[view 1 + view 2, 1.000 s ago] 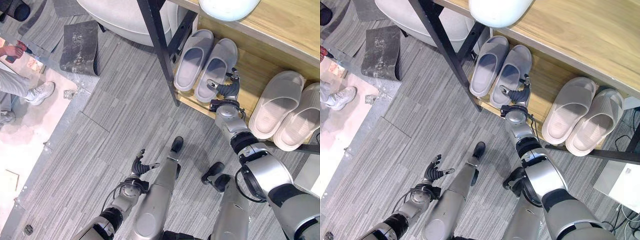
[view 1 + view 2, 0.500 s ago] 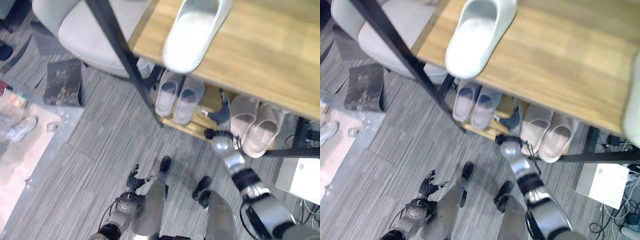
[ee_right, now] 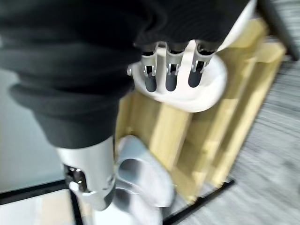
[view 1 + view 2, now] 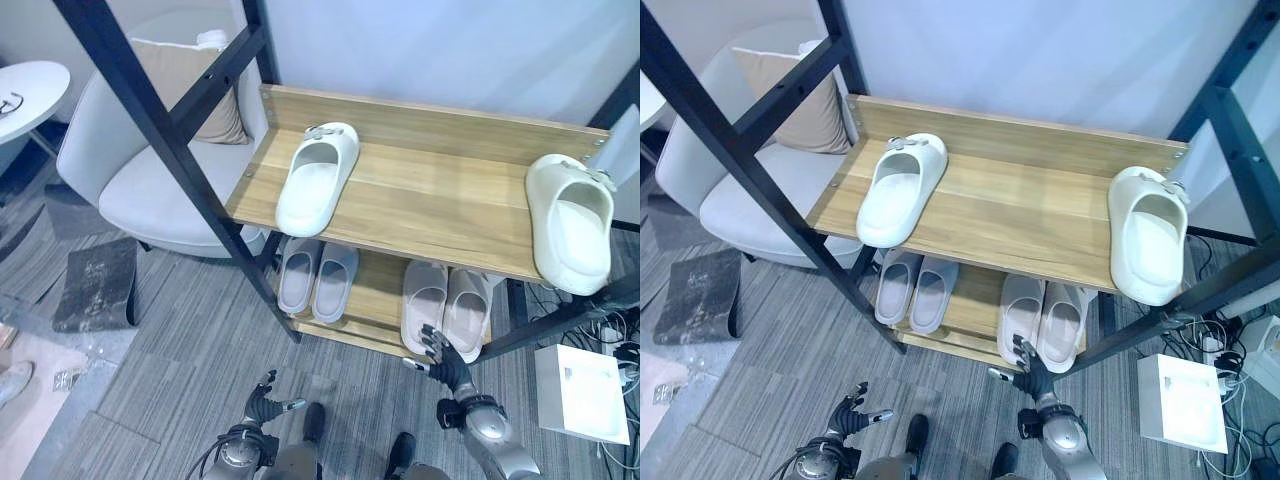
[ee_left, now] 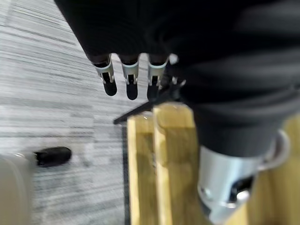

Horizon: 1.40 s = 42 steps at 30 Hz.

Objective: Arrange the slippers neatly on the shoe rack.

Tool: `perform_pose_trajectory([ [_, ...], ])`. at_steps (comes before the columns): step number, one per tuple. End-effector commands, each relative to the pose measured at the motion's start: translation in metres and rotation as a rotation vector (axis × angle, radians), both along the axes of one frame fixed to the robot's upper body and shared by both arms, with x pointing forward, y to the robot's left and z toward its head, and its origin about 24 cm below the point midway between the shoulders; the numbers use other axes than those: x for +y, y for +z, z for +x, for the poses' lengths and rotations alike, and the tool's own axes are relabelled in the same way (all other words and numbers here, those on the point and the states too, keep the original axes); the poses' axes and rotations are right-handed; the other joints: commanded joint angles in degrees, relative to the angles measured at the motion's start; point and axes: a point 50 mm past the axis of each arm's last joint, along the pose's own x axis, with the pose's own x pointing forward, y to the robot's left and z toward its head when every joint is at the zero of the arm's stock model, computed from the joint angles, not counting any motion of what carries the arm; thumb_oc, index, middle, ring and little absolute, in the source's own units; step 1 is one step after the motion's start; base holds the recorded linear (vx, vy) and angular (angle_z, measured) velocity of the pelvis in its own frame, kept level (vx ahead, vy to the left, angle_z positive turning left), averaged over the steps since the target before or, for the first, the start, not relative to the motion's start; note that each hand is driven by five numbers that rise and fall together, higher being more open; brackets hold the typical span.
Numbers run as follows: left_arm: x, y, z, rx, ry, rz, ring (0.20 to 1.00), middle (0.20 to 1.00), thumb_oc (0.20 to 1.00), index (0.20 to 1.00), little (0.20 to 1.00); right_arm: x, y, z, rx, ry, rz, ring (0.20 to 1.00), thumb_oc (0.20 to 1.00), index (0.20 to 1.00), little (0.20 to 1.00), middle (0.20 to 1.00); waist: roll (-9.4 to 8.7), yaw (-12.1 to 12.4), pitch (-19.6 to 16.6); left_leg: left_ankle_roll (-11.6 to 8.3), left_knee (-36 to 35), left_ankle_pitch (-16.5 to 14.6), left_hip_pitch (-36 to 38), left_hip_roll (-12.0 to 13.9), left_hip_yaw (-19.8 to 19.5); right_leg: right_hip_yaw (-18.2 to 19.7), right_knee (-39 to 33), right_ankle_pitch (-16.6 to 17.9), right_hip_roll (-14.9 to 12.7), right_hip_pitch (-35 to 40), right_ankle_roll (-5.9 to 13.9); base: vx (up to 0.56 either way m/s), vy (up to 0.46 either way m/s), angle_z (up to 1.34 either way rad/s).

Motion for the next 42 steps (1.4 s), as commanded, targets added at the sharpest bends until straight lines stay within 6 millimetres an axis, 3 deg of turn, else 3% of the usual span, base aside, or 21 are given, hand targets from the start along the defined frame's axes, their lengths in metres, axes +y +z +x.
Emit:
perform_pose_trajectory([
  [1, -0.007, 0.014, 0.023, -0.085, -0.119, 0.005, 1.000, 1.000, 1.000, 1.000, 1.000, -0.006, 0.003, 0.001, -0.021, 0.025, -0.010, 1.000, 1.000, 1.000, 1.000, 1.000, -0.85, 0.0, -0.7, -1.67, -0.5, -1.7, 1.5, -1.0, 3.2, 0.0, 1.7, -2.6, 0.6, -0.3, 2.14, 0.03, -0.022, -0.11],
  [4, -0.020, 0.019, 0.029, -0.103, -0.198, -0.012, 1.000, 1.000, 1.000, 1.000, 1.000, -0.015, -0.011, -0.014, 0.063, 0.013, -0.069, 1.000, 1.000, 1.000, 1.000, 1.000, -0.94, -1.1, -1.5, -1.44, -0.5, -2.1, 2.4, -0.9, 3.8, 1.0, 1.1, -2.6, 0.8, 0.4, 2.09, 0.03, -0.025, -0.08],
  [5, -0.035, 0.026, 0.038, -0.130, -0.300, -0.019, 1.000, 1.000, 1.000, 1.000, 1.000, -0.024, -0.023, -0.025, 0.138, -0.023, -0.081, 1.000, 1.000, 1.000, 1.000, 1.000, -0.70, -2.0, -2.0, -1.30, -0.5, -2.6, 3.1, -0.9, 4.3, 1.8, 1.0, -2.6, 0.8, 0.7, 2.07, 0.03, -0.012, -0.18],
  [7, -0.044, 0.031, 0.044, -0.151, -0.376, -0.005, 1.000, 1.000, 1.000, 1.000, 1.000, -0.027, -0.026, -0.027, 0.157, -0.037, -0.079, 1.000, 1.000, 1.000, 1.000, 1.000, -0.59, -2.3, -2.2, -1.25, -0.5, -2.9, 3.4, -0.8, 4.6, 2.0, 0.9, -2.6, 0.8, 0.9, 2.16, 0.03, -0.009, -0.23],
  [8, -0.066, 0.041, 0.054, -0.201, -0.577, 0.062, 1.000, 1.000, 1.000, 1.000, 1.000, -0.031, -0.030, -0.031, 0.187, -0.053, -0.080, 1.000, 1.000, 1.000, 1.000, 1.000, -0.31, -3.1, -2.4, -1.23, -0.5, -3.4, 4.2, -0.8, 5.0, 2.5, 0.9, -3.0, 0.9, 1.4, 2.18, 0.02, -0.006, -0.20],
  [11, -0.086, 0.057, 0.068, -0.288, -0.746, 0.131, 1.000, 1.000, 1.000, 1.000, 1.000, -0.035, -0.032, -0.029, 0.197, -0.070, -0.077, 1.000, 1.000, 1.000, 1.000, 1.000, 0.10, -4.0, -2.7, -1.13, -0.5, -3.5, 4.1, -0.9, 5.1, 2.8, 0.8, -2.8, 0.8, 1.3, 2.27, 0.02, 0.003, -0.14],
  [13, -0.118, 0.088, 0.081, -0.444, -0.984, 0.185, 1.000, 1.000, 1.000, 1.000, 1.000, -0.039, -0.031, -0.025, 0.197, -0.077, -0.078, 1.000, 1.000, 1.000, 1.000, 1.000, 0.52, -4.8, -2.8, -1.16, -0.5, -4.1, 4.6, -0.9, 5.4, 3.1, 0.7, -3.0, 0.8, 1.7, 2.36, 0.02, 0.008, -0.14],
  [15, -0.126, 0.102, 0.085, -0.502, -1.018, 0.166, 1.000, 1.000, 1.000, 1.000, 1.000, -0.039, -0.030, -0.022, 0.189, -0.073, -0.075, 1.000, 1.000, 1.000, 1.000, 1.000, 0.64, -5.0, -3.0, -1.06, -0.5, -3.9, 4.4, -1.1, 5.4, 3.2, 0.6, -2.7, 0.7, 1.5, 2.37, 0.00, 0.011, -0.15],
  [16, -0.144, 0.135, 0.087, -0.646, -1.134, 0.130, 1.000, 1.000, 1.000, 1.000, 1.000, -0.042, -0.028, -0.021, 0.181, -0.073, -0.077, 1.000, 1.000, 1.000, 1.000, 1.000, 0.94, -5.3, -3.1, -1.07, -0.5, -4.1, 4.5, -1.1, 5.4, 3.2, 0.6, -2.7, 0.6, 1.7, 2.41, 0.02, 0.009, -0.13],
  [18, -0.160, 0.180, 0.082, -0.815, -1.219, 0.028, 1.000, 1.000, 1.000, 1.000, 1.000, -0.046, -0.028, -0.023, 0.185, -0.066, -0.083, 1.000, 1.000, 1.000, 1.000, 1.000, 1.22, -5.6, -3.2, -1.15, -0.5, -4.1, 4.6, -1.3, 5.5, 3.1, 0.5, -2.6, 0.4, 1.9, 2.47, 0.01, 0.011, -0.07],
  [19, -0.159, 0.180, 0.082, -0.814, -1.219, 0.027, 1.000, 1.000, 1.000, 1.000, 1.000, -0.046, -0.028, -0.023, 0.184, -0.066, -0.083, 1.000, 1.000, 1.000, 1.000, 1.000, 1.20, -5.6, -3.1, -1.16, -0.5, -4.1, 4.6, -1.3, 5.4, 3.1, 0.5, -2.6, 0.4, 1.9, 2.47, 0.00, 0.010, -0.03],
  [21, -0.165, 0.223, 0.077, -0.946, -1.204, -0.158, 1.000, 1.000, 1.000, 1.000, 1.000, -0.050, -0.030, -0.030, 0.205, -0.068, -0.086, 1.000, 1.000, 1.000, 1.000, 1.000, 1.43, -5.8, -3.3, -1.19, -0.5, -4.2, 4.7, -1.4, 5.5, 2.9, 0.4, -2.6, 0.3, 2.1, 2.52, 0.00, 0.000, 0.00],
  [22, -0.164, 0.224, 0.077, -0.944, -1.204, -0.159, 1.000, 1.000, 1.000, 1.000, 1.000, -0.049, -0.030, -0.031, 0.206, -0.067, -0.086, 1.000, 1.000, 1.000, 1.000, 1.000, 1.42, -5.8, -3.3, -1.19, -0.5, -4.2, 4.8, -1.4, 5.5, 2.9, 0.3, -2.5, 0.3, 2.1, 2.52, 0.00, 0.000, 0.00],
  [24, -0.162, 0.252, 0.077, -1.067, -1.181, -0.195, 1.000, 1.000, 1.000, 1.000, 1.000, -0.051, -0.031, -0.036, 0.217, -0.068, -0.094, 1.000, 1.000, 1.000, 1.000, 1.000, 1.48, -5.8, -3.5, -1.22, -0.5, -4.2, 4.8, -1.5, 5.3, 2.7, 0.3, -2.5, 0.2, 2.3, 2.51, 0.00, 0.000, 0.00],
  [26, -0.163, 0.262, 0.074, -1.094, -1.185, -0.232, 1.000, 1.000, 1.000, 1.000, 1.000, -0.051, -0.031, -0.038, 0.220, -0.061, -0.099, 1.000, 1.000, 1.000, 1.000, 1.000, 1.45, -5.9, -3.5, -1.27, -0.5, -4.2, 4.9, -1.5, 5.3, 2.7, 0.3, -2.6, 0.2, 2.4, 2.52, 0.00, 0.000, 0.00],
  [28, -0.154, 0.299, 0.075, -1.280, -1.105, -0.244, 1.000, 1.000, 1.000, 1.000, 1.000, -0.051, -0.034, -0.044, 0.236, -0.063, -0.103, 1.000, 1.000, 1.000, 1.000, 1.000, 1.34, -5.5, -3.7, -1.45, -0.5, -4.1, 4.9, -1.6, 4.9, 2.3, 0.2, -2.6, 0.2, 2.8, 2.49, 0.00, 0.000, 0.00],
  [31, -0.140, 0.328, 0.079, -1.466, -0.975, -0.159, 1.000, 1.000, 1.000, 1.000, 1.000, -0.046, -0.037, -0.048, 0.247, -0.076, -0.089, 1.000, 1.000, 1.000, 1.000, 1.000, 1.19, -5.0, -3.8, -1.58, -0.5, -4.0, 4.9, -1.6, 4.6, 1.8, 0.1, -2.7, 0.2, 3.1, 2.44, 0.00, -0.013, 0.04],
  [34, -0.119, 0.349, 0.087, -1.633, -0.803, 0.025, 1.000, 1.000, 1.000, 1.000, 1.000, -0.042, -0.035, -0.045, 0.223, -0.094, -0.081, 1.000, 1.000, 1.000, 1.000, 1.000, 1.08, -4.4, -3.7, -1.61, -0.5, -4.0, 5.0, -1.6, 4.3, 1.6, 0.1, -2.8, 0.2, 3.4, 2.31, 0.01, -0.016, 0.10],
  [37, -0.095, 0.372, 0.107, -1.762, -0.607, 0.361, 1.000, 1.000, 1.000, 1.000, 1.000, -0.033, -0.032, -0.038, 0.193, -0.081, -0.063, 1.000, 1.000, 1.000, 1.000, 1.000, 1.21, -4.2, -4.1, -1.53, -0.5, -4.4, 5.4, -1.6, 4.5, 2.0, 0.0, -3.0, 0.3, 3.5, 2.26, 0.02, -0.003, 0.04],
  [38, -0.095, 0.372, 0.107, -1.764, -0.605, 0.363, 1.000, 1.000, 1.000, 1.000, 1.000, -0.033, -0.032, -0.038, 0.192, -0.081, -0.063, 1.000, 1.000, 1.000, 1.000, 1.000, 1.22, -4.2, -4.0, -1.53, -0.5, -4.4, 5.4, -1.5, 4.5, 2.0, 0.0, -3.0, 0.3, 3.5, 2.26, 0.03, 0.013, 0.03],
  [42, -0.071, 0.387, 0.133, -1.766, -0.446, 0.667, 1.000, 1.000, 1.000, 1.000, 1.000, -0.029, -0.033, -0.040, 0.199, -0.086, -0.029, 1.000, 1.000, 1.000, 1.000, 1.000, 1.68, -4.6, -4.3, -1.28, -0.5, -4.9, 5.9, -1.6, 5.1, 2.7, 0.0, -3.0, 0.3, 3.6, 2.34, 0.01, 0.008, -0.03],
])
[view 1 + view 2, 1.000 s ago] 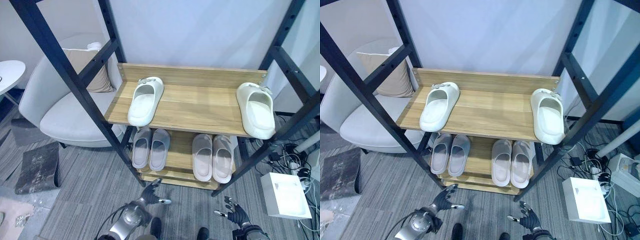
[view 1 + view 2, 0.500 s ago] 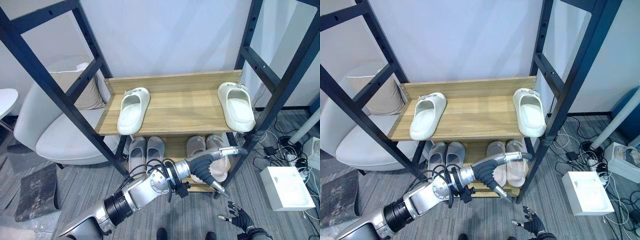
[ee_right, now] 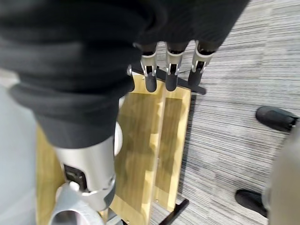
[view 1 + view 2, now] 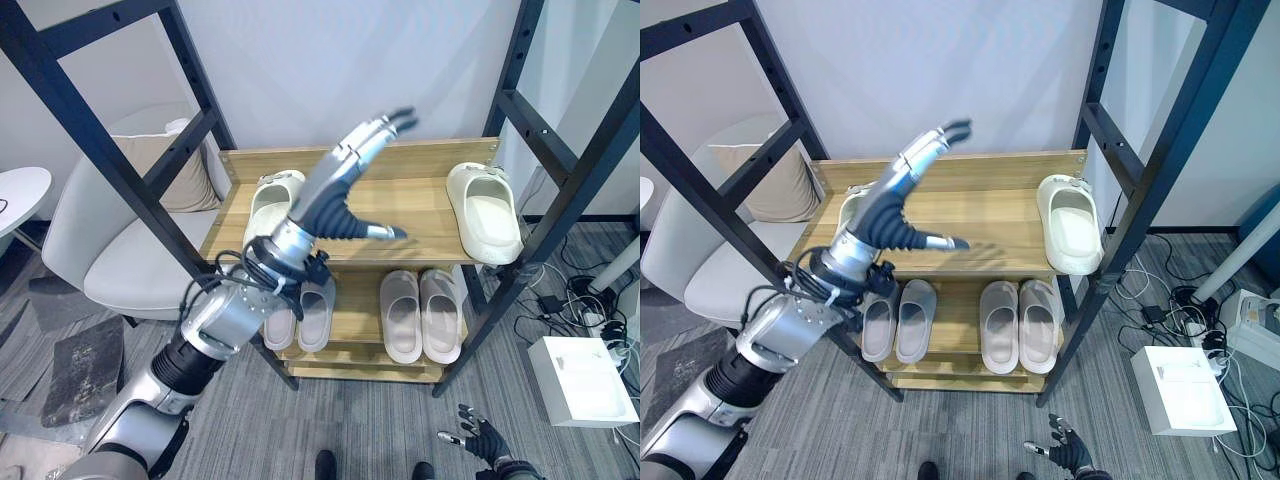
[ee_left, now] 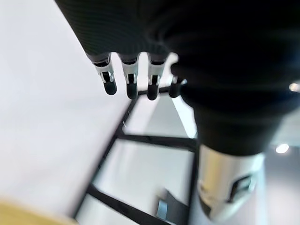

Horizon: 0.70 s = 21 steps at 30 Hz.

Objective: Arrange the slippers neatly on the shoe rack.

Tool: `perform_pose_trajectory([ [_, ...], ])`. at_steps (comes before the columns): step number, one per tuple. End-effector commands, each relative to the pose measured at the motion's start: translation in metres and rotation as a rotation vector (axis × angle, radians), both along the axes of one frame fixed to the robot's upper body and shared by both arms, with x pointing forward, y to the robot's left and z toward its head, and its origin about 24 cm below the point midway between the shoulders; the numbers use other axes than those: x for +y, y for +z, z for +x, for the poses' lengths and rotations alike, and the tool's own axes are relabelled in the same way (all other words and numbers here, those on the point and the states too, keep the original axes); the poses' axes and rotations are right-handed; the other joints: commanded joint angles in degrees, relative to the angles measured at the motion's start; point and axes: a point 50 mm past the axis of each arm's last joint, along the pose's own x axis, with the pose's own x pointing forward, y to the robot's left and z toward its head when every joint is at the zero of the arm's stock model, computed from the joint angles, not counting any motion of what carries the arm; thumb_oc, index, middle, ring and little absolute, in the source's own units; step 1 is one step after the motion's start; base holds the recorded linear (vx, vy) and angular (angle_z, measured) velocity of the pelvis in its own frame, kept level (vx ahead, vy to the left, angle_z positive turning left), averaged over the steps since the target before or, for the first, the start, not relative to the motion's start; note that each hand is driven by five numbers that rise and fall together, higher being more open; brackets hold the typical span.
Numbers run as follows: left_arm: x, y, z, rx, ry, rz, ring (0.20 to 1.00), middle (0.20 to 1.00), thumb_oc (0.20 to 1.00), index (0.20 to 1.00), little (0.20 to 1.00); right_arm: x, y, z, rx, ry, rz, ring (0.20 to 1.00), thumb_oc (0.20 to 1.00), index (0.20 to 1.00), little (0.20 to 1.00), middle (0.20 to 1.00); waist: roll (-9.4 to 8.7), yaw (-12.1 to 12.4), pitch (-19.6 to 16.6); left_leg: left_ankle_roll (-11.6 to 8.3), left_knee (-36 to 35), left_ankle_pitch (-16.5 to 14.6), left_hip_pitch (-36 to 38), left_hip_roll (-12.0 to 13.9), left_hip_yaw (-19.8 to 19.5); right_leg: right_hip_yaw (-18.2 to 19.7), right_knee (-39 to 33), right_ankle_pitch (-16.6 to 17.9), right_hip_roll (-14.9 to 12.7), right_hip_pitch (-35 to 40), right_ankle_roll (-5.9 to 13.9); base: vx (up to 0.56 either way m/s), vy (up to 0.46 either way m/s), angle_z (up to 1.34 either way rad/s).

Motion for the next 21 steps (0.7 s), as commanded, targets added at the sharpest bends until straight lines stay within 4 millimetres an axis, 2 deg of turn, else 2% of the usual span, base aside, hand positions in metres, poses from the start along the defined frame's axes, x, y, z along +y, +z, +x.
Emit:
perform_pose_trajectory([
  [1, 0.012, 0.039, 0.017, -0.202, 0.166, 0.013, 1.000, 1.000, 1.000, 1.000, 1.000, 0.013, 0.013, 0.019, -0.121, -0.001, 0.062, 1.000, 1.000, 1.000, 1.000, 1.000, -2.30, 0.5, 1.2, -0.63, -0.4, -4.1, 3.3, -2.3, 1.8, -1.4, 0.3, -4.3, 0.2, 3.0, 2.57, 0.03, 0.019, -0.06],
  [4, 0.039, 0.040, 0.039, -0.259, 0.420, 0.137, 1.000, 1.000, 1.000, 1.000, 1.000, 0.012, 0.012, 0.013, -0.109, -0.001, 0.067, 1.000, 1.000, 1.000, 1.000, 1.000, -2.14, -0.2, 1.2, -0.45, -0.4, -4.5, 3.8, -2.4, 2.2, -0.7, 0.3, -4.4, 0.4, 3.1, 2.59, 0.03, 0.016, -0.08],
  [5, 0.039, 0.040, 0.039, -0.260, 0.421, 0.138, 1.000, 1.000, 1.000, 1.000, 1.000, 0.012, 0.012, 0.013, -0.109, -0.001, 0.068, 1.000, 1.000, 1.000, 1.000, 1.000, -2.17, -0.1, 1.2, -0.45, -0.4, -4.5, 3.8, -2.4, 2.3, -0.6, 0.3, -4.4, 0.4, 3.1, 2.59, 0.02, 0.013, -0.16],
  [7, 0.055, 0.040, 0.051, -0.278, 0.556, 0.218, 1.000, 1.000, 1.000, 1.000, 1.000, 0.010, 0.014, 0.014, -0.122, -0.005, 0.066, 1.000, 1.000, 1.000, 1.000, 1.000, -2.13, -0.8, 1.4, -0.32, -0.4, -4.7, 3.9, -2.3, 2.6, 0.0, 0.4, -4.4, 0.5, 2.9, 2.66, 0.02, 0.013, -0.10],
  [8, 0.055, 0.040, 0.051, -0.280, 0.556, 0.218, 1.000, 1.000, 1.000, 1.000, 1.000, 0.010, 0.014, 0.014, -0.122, -0.005, 0.066, 1.000, 1.000, 1.000, 1.000, 1.000, -2.16, -0.8, 1.5, -0.32, -0.4, -4.7, 3.9, -2.3, 2.6, 0.0, 0.4, -4.4, 0.5, 2.9, 2.66, 0.02, 0.014, -0.05],
  [13, 0.081, 0.033, 0.068, -0.260, 0.725, 0.355, 1.000, 1.000, 1.000, 1.000, 1.000, 0.012, 0.015, 0.017, -0.134, -0.002, 0.070, 1.000, 1.000, 1.000, 1.000, 1.000, -2.18, -1.4, 1.9, -0.14, -0.4, -5.0, 4.0, -2.2, 3.2, 1.0, 0.5, -4.2, 0.6, 2.3, 2.85, 0.02, 0.017, -0.11],
  [14, 0.094, 0.029, 0.071, -0.237, 0.786, 0.417, 1.000, 1.000, 1.000, 1.000, 1.000, 0.009, 0.016, 0.017, -0.137, -0.014, 0.065, 1.000, 1.000, 1.000, 1.000, 1.000, -2.10, -1.6, 2.0, -0.01, -0.4, -5.0, 4.0, -2.3, 3.4, 1.3, 0.6, -4.1, 0.7, 2.1, 2.93, 0.03, 0.021, -0.04],
  [19, 0.112, 0.030, 0.069, -0.243, 0.856, 0.451, 1.000, 1.000, 1.000, 1.000, 1.000, 0.011, 0.016, 0.015, -0.142, -0.031, 0.078, 1.000, 1.000, 1.000, 1.000, 1.000, -2.36, -1.5, 2.1, 0.06, -0.4, -5.1, 3.7, -2.2, 3.7, 1.8, 0.8, -4.0, 0.6, 1.5, 2.98, 0.02, 0.012, -0.13],
  [21, 0.134, 0.027, 0.068, -0.231, 0.942, 0.481, 1.000, 1.000, 1.000, 1.000, 1.000, 0.011, 0.016, 0.012, -0.145, -0.032, 0.078, 1.000, 1.000, 1.000, 1.000, 1.000, -2.52, -1.4, 2.3, 0.09, -0.4, -5.2, 3.5, -2.3, 3.8, 1.9, 0.8, -4.1, 0.6, 1.3, 2.98, 0.01, 0.006, -0.03],
])
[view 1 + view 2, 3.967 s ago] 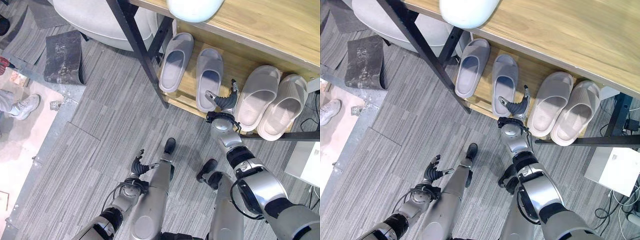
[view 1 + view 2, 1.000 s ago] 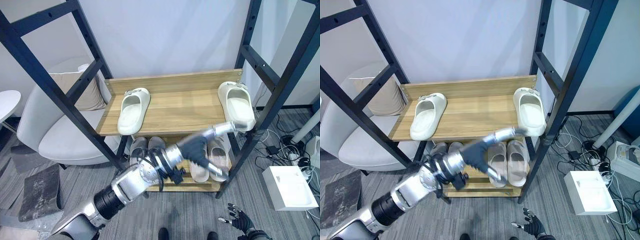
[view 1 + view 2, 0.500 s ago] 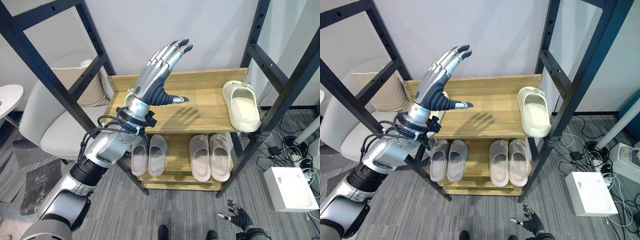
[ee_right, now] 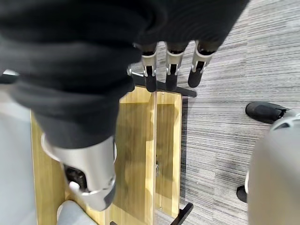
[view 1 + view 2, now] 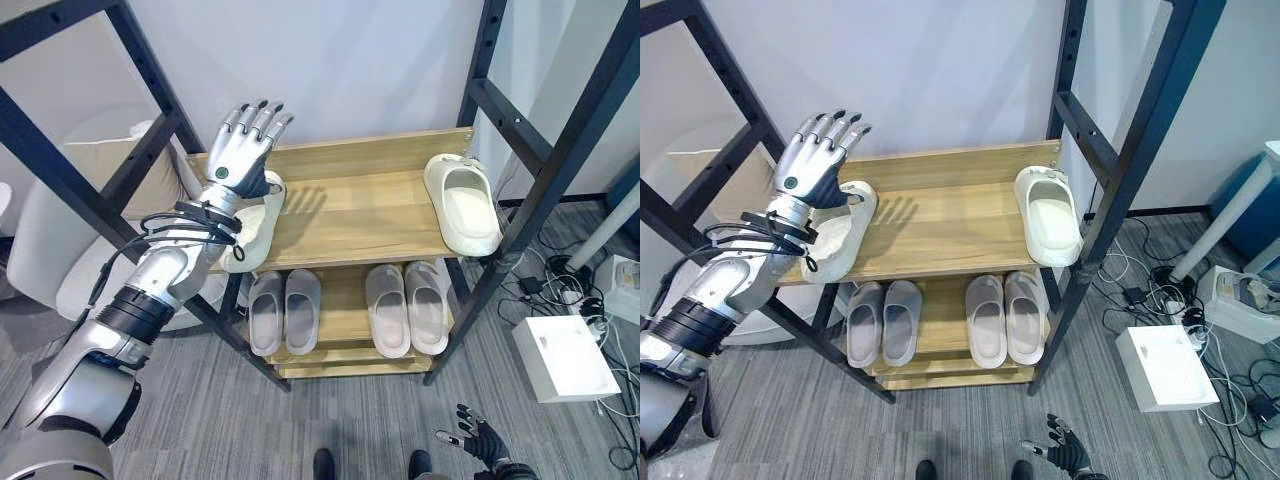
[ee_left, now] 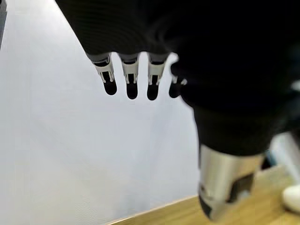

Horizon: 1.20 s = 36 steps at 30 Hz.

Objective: Arrange the slippers neatly on the shoe rack.

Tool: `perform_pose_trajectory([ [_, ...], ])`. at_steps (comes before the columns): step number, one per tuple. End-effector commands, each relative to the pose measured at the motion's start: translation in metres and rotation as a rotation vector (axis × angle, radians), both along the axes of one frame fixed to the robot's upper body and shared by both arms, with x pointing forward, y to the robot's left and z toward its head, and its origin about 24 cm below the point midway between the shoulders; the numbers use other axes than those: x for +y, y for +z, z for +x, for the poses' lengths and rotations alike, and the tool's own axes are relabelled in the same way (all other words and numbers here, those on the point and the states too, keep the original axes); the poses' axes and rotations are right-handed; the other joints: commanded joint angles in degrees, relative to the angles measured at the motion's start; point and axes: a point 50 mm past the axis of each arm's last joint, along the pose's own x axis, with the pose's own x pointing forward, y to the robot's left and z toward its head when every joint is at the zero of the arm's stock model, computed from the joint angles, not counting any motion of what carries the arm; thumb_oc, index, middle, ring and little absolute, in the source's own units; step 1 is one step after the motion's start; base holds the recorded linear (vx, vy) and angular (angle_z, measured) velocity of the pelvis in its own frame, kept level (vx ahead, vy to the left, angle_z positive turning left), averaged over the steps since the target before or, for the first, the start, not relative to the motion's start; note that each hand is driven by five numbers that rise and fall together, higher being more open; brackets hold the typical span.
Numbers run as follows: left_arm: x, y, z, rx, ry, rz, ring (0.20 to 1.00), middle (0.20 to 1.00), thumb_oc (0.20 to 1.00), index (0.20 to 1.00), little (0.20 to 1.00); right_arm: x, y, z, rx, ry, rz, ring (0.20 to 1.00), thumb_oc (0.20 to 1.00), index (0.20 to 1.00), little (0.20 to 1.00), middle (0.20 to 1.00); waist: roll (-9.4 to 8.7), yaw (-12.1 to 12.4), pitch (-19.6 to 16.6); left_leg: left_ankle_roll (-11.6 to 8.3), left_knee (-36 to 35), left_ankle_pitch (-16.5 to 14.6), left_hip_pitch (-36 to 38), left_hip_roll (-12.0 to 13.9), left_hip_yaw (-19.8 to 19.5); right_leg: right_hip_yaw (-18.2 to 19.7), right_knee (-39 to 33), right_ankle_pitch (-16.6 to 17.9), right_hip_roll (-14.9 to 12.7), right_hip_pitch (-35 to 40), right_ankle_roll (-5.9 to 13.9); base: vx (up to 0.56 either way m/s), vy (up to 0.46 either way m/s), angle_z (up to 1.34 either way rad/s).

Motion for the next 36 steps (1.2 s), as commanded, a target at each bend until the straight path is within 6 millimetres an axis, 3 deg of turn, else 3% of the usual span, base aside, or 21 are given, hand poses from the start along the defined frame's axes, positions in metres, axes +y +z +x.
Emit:
perform_pose_trajectory([
  [1, 0.037, 0.044, 0.004, -0.160, 0.171, 0.034, 1.000, 1.000, 1.000, 1.000, 1.000, 0.007, 0.017, 0.024, -0.151, -0.013, 0.039, 1.000, 1.000, 1.000, 1.000, 1.000, -1.86, -0.5, 0.9, -0.23, -0.4, -4.6, 2.7, -2.6, 0.4, -1.6, 0.8, -4.4, 0.4, 2.9, 3.20, 0.03, 0.009, -0.02],
  [7, 0.058, 0.025, 0.006, -0.098, 0.274, 0.037, 1.000, 1.000, 1.000, 1.000, 1.000, 0.010, 0.019, 0.028, -0.163, -0.001, 0.030, 1.000, 1.000, 1.000, 1.000, 1.000, -2.03, -0.3, 1.1, -0.14, -0.4, -4.6, 2.5, -2.6, 0.0, -1.6, 0.6, -4.4, 0.6, 2.7, 3.18, 0.01, 0.003, 0.00],
  [19, 0.052, -0.010, 0.021, 0.029, 0.318, -0.006, 1.000, 1.000, 1.000, 1.000, 1.000, 0.016, 0.018, 0.031, -0.167, -0.005, 0.030, 1.000, 1.000, 1.000, 1.000, 1.000, -2.26, -1.1, 1.8, 0.15, -0.4, -4.7, 1.8, -2.8, 0.4, -1.2, 0.5, -4.2, 0.5, 1.8, 3.31, 0.00, 0.003, 0.00],
  [22, 0.053, -0.009, 0.022, 0.023, 0.320, -0.040, 1.000, 1.000, 1.000, 1.000, 1.000, 0.016, 0.018, 0.032, -0.170, -0.012, 0.028, 1.000, 1.000, 1.000, 1.000, 1.000, -2.19, -1.1, 1.9, 0.16, -0.4, -4.7, 1.7, -2.7, 0.5, -1.1, 0.5, -4.1, 0.5, 1.6, 3.35, 0.00, 0.012, -0.03],
  [26, 0.054, -0.011, 0.032, 0.041, 0.358, -0.107, 0.442, 0.442, 0.442, 0.442, 0.442, 0.017, 0.017, 0.035, -0.167, -0.017, 0.014, 1.000, 1.000, 1.000, 1.000, 1.000, -2.09, -2.0, 2.0, 0.32, -0.4, -4.7, 1.4, -2.8, 1.2, -0.4, 0.5, -3.8, 0.4, 0.9, 3.46, 0.01, 0.027, -0.06],
  [27, 0.052, -0.010, 0.035, 0.046, 0.362, -0.107, 0.200, 0.200, 0.200, 0.200, 0.200, 0.017, 0.016, 0.035, -0.164, -0.021, 0.010, 1.000, 1.000, 1.000, 1.000, 1.000, -2.08, -2.2, 2.0, 0.33, -0.4, -4.7, 1.3, -2.8, 1.4, -0.3, 0.5, -3.7, 0.5, 0.8, 3.52, 0.00, 0.022, -0.14],
  [36, 0.053, -0.001, 0.042, 0.048, 0.385, -0.111, 0.200, 0.200, 0.200, 0.200, 0.200, 0.011, 0.013, 0.034, -0.159, -0.091, 0.007, 1.000, 1.000, 1.000, 1.000, 1.000, -1.67, -3.5, 2.1, 0.59, -0.4, -5.0, 0.8, -2.9, 2.8, 1.2, 0.6, -2.9, 0.1, -0.7, 3.97, 0.01, 0.026, -0.11],
])
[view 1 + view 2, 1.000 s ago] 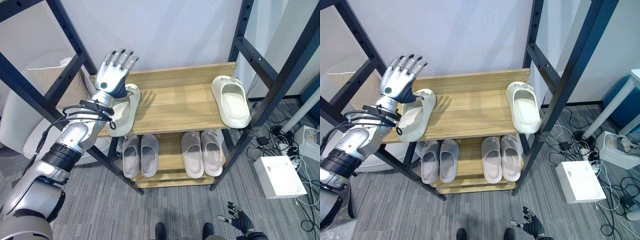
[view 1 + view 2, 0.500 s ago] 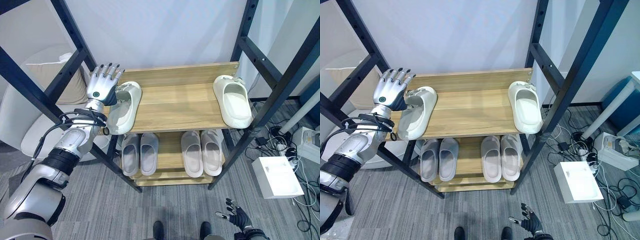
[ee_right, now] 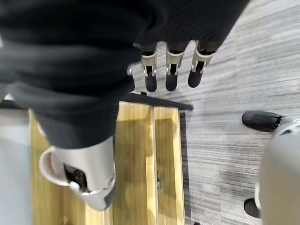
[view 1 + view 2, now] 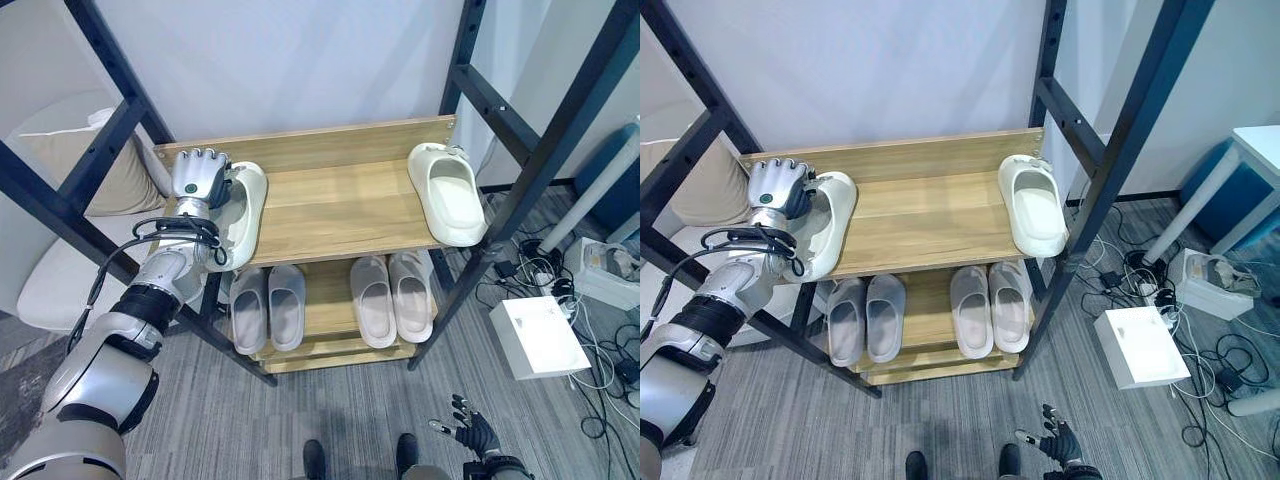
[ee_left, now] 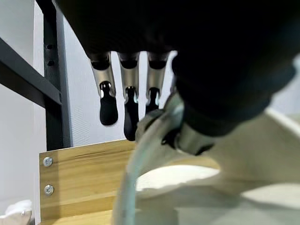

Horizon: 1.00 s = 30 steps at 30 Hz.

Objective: Arrange the slippers neatly on the shoe rack.

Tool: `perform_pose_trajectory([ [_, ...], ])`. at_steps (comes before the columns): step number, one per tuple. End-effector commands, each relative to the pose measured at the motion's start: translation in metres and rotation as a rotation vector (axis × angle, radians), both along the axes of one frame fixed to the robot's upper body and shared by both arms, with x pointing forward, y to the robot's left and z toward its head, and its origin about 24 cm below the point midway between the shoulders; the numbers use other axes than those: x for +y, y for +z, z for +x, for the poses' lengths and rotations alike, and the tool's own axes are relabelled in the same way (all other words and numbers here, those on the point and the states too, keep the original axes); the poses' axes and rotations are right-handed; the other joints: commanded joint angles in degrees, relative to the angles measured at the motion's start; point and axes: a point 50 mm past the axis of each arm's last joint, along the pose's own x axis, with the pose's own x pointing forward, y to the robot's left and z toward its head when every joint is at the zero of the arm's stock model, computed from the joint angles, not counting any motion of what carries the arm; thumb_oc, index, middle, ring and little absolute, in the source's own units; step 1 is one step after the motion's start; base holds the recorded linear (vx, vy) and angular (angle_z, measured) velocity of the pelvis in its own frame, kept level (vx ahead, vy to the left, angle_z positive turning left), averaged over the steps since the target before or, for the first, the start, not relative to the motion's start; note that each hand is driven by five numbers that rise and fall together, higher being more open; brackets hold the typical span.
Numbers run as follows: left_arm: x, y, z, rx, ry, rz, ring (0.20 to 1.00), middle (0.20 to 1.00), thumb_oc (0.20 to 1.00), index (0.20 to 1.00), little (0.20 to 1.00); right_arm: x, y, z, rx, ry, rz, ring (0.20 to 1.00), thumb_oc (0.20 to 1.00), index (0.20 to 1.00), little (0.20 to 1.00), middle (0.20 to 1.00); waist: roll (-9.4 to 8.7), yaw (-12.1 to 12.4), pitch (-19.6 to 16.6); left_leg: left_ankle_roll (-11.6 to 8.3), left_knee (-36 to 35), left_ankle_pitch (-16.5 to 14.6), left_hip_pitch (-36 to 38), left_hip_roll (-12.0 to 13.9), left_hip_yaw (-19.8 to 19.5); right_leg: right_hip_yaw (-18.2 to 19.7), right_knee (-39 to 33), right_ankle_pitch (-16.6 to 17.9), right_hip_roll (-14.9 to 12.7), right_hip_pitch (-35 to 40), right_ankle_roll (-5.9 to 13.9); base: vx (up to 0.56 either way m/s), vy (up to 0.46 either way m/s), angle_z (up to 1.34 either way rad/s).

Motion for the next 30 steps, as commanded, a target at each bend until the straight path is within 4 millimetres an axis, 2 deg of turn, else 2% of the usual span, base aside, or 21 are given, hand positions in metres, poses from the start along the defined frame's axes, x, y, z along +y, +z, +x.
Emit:
perform_pose_trajectory([
  [1, -0.002, 0.048, 0.015, -0.108, 0.014, -0.018, 0.200, 0.200, 0.200, 0.200, 0.200, 0.001, 0.014, 0.026, -0.126, -0.034, 0.026, 1.000, 1.000, 1.000, 1.000, 1.000, -0.03, -1.3, 3.0, 0.41, -0.3, -5.1, 3.3, -2.8, -0.1, -1.9, 0.6, -4.4, 0.2, 3.4, 4.09, 0.01, 0.012, -0.03],
  [2, -0.002, 0.048, 0.015, -0.108, 0.014, -0.018, 0.200, 0.200, 0.200, 0.200, 0.200, 0.001, 0.014, 0.026, -0.126, -0.034, 0.026, 1.000, 1.000, 1.000, 1.000, 1.000, -0.03, -1.3, 3.0, 0.41, -0.3, -5.1, 3.3, -2.8, -0.1, -1.9, 0.6, -4.4, 0.2, 3.4, 4.09, 0.00, 0.000, 0.00],
  [6, -0.025, 0.053, 0.015, -0.127, -0.080, -0.009, 0.200, 0.200, 0.200, 0.200, 0.200, 0.003, 0.016, 0.029, -0.135, -0.035, 0.035, 1.000, 1.000, 1.000, 1.000, 1.000, 0.38, -1.3, 2.8, 0.33, -0.3, -5.1, 3.7, -2.9, -0.3, -2.1, 0.5, -4.6, 0.1, 4.0, 4.05, 0.00, 0.000, -0.01],
  [8, -0.044, 0.061, 0.014, -0.157, -0.158, -0.004, 0.200, 0.200, 0.200, 0.200, 0.200, 0.003, 0.017, 0.032, -0.141, -0.034, 0.038, 1.000, 1.000, 1.000, 1.000, 1.000, 0.56, -1.2, 2.7, 0.29, -0.3, -5.1, 3.9, -2.9, -0.6, -2.4, 0.5, -4.7, 0.0, 4.4, 3.98, 0.00, 0.000, 0.00],
  [9, -0.044, 0.061, 0.014, -0.157, -0.158, -0.004, 0.200, 0.200, 0.200, 0.200, 0.200, 0.003, 0.017, 0.032, -0.141, -0.034, 0.038, 1.000, 1.000, 1.000, 1.000, 1.000, 0.57, -1.3, 2.7, 0.29, -0.3, -5.1, 4.0, -2.9, -0.6, -2.4, 0.5, -4.7, 0.0, 4.4, 3.98, 0.00, 0.000, 0.00],
  [10, -0.074, 0.069, 0.010, -0.184, -0.282, -0.004, 0.200, 0.200, 0.200, 0.200, 0.200, 0.005, 0.018, 0.037, -0.146, -0.026, 0.040, 1.000, 1.000, 1.000, 1.000, 1.000, 0.87, -1.2, 2.5, 0.23, -0.3, -5.2, 4.2, -2.9, -0.6, -2.6, 0.3, -4.9, -0.1, 5.0, 3.97, -0.01, -0.014, 0.04],
  [11, -0.075, 0.069, 0.010, -0.184, -0.282, -0.004, 0.200, 0.200, 0.200, 0.200, 0.200, 0.005, 0.018, 0.037, -0.146, -0.026, 0.040, 1.000, 1.000, 1.000, 1.000, 1.000, 0.87, -1.2, 2.5, 0.22, -0.3, -5.2, 4.2, -2.9, -0.6, -2.6, 0.3, -4.9, -0.1, 5.0, 3.97, -0.02, -0.022, 0.04],
  [12, -0.097, 0.075, 0.008, -0.205, -0.362, -0.006, 0.200, 0.200, 0.200, 0.200, 0.200, 0.005, 0.018, 0.041, -0.145, -0.022, 0.035, 1.000, 1.000, 1.000, 1.000, 1.000, 1.20, -1.3, 2.3, 0.08, -0.3, -5.1, 4.3, -2.9, -0.5, -2.8, 0.2, -4.9, -0.2, 5.1, 3.97, 0.00, 0.000, 0.00],
  [14, -0.097, 0.076, 0.008, -0.205, -0.363, -0.006, 0.200, 0.200, 0.200, 0.200, 0.200, 0.005, 0.018, 0.042, -0.146, -0.024, 0.035, 1.000, 1.000, 1.000, 1.000, 1.000, 1.22, -1.3, 2.3, 0.08, -0.3, -5.1, 4.3, -2.9, -0.5, -2.8, 0.2, -4.9, -0.1, 5.1, 3.97, 0.00, -0.003, -0.02],
  [17, -0.130, 0.070, 0.018, -0.155, -0.415, -0.026, 0.200, 0.200, 0.200, 0.200, 0.200, 0.000, 0.021, 0.050, -0.156, -0.037, 0.018, 1.000, 1.000, 1.000, 1.000, 1.000, 2.09, -2.6, 2.2, 0.02, -0.3, -4.9, 4.3, -2.8, 0.4, -2.1, 0.1, -4.8, -0.1, 4.8, 4.00, -0.01, -0.003, 0.02],
  [22, -0.138, 0.071, 0.025, -0.142, -0.395, -0.043, 0.200, 0.200, 0.200, 0.200, 0.200, -0.003, 0.021, 0.050, -0.157, -0.051, 0.012, 1.000, 1.000, 1.000, 1.000, 1.000, 2.70, -3.8, 2.4, 0.13, -0.3, -5.0, 4.5, -2.7, 1.8, -0.9, 0.2, -4.5, 0.0, 4.2, 4.19, 0.01, 0.005, -0.17],
  [24, -0.141, 0.062, 0.033, -0.094, -0.356, -0.040, 0.200, 0.200, 0.200, 0.200, 0.200, -0.008, 0.022, 0.049, -0.162, -0.079, 0.003, 1.000, 1.000, 1.000, 1.000, 1.000, 3.37, -5.7, 2.7, 0.30, -0.3, -5.3, 4.7, -2.7, 3.3, 1.0, 0.3, -4.2, 0.0, 3.3, 4.22, 0.03, 0.018, -0.26],
  [30, -0.138, 0.052, 0.041, -0.040, -0.281, -0.081, 0.200, 0.200, 0.200, 0.200, 0.200, -0.011, 0.023, 0.052, -0.173, -0.104, -0.001, 1.000, 1.000, 1.000, 1.000, 1.000, 3.84, -7.4, 2.9, 0.36, -0.3, -5.5, 4.6, -2.6, 4.7, 2.4, 0.4, -3.8, 0.0, 2.3, 4.32, 0.02, -0.003, -0.19],
])
